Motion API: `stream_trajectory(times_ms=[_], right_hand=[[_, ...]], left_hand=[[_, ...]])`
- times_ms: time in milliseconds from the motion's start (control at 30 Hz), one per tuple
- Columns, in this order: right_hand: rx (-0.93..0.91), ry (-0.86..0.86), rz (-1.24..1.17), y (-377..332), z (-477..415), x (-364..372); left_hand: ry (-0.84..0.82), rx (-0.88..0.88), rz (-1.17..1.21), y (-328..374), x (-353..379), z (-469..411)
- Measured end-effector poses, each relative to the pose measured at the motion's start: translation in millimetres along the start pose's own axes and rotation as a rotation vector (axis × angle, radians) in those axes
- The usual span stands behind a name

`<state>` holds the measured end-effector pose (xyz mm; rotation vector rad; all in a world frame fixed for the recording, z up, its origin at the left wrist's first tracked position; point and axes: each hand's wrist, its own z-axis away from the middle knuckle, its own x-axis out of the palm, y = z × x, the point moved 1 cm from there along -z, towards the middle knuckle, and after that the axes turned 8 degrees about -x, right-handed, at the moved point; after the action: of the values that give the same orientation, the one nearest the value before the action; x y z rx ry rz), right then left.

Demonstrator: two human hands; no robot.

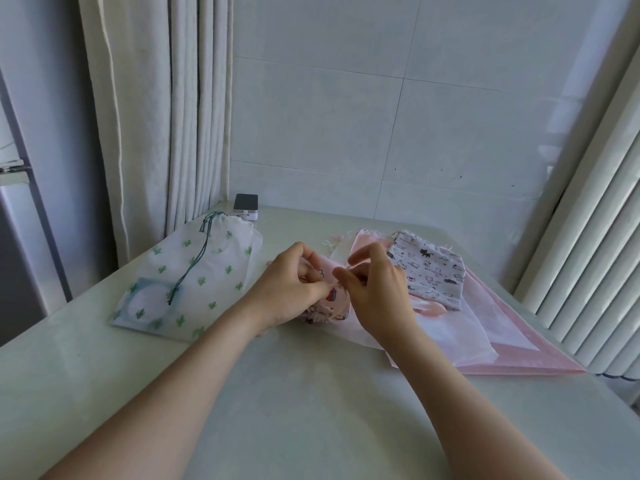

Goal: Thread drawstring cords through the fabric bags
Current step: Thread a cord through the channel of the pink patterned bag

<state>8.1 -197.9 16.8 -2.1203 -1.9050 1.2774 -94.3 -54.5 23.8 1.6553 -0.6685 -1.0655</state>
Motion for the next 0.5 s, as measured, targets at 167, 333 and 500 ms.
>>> stream_trajectory(times_ms=[167, 333, 500], right_hand=[[-0.002, -0.021, 0.072, -0.6, -1.4, -2.8], [-0.066, -0.078, 0.012, -6.5, 2.4, -5.2], [-0.107, -0.137, 0.045, -0.7, 0.6, -0.6]], left_hand=[[0.050, 0.075, -0.033, -1.9, 0.4, -2.1], [0.136, 0.137, -0.036, -4.2, -2.7, -5.0], [0.197, 0.202, -0.110, -3.6, -4.4, -4.5]])
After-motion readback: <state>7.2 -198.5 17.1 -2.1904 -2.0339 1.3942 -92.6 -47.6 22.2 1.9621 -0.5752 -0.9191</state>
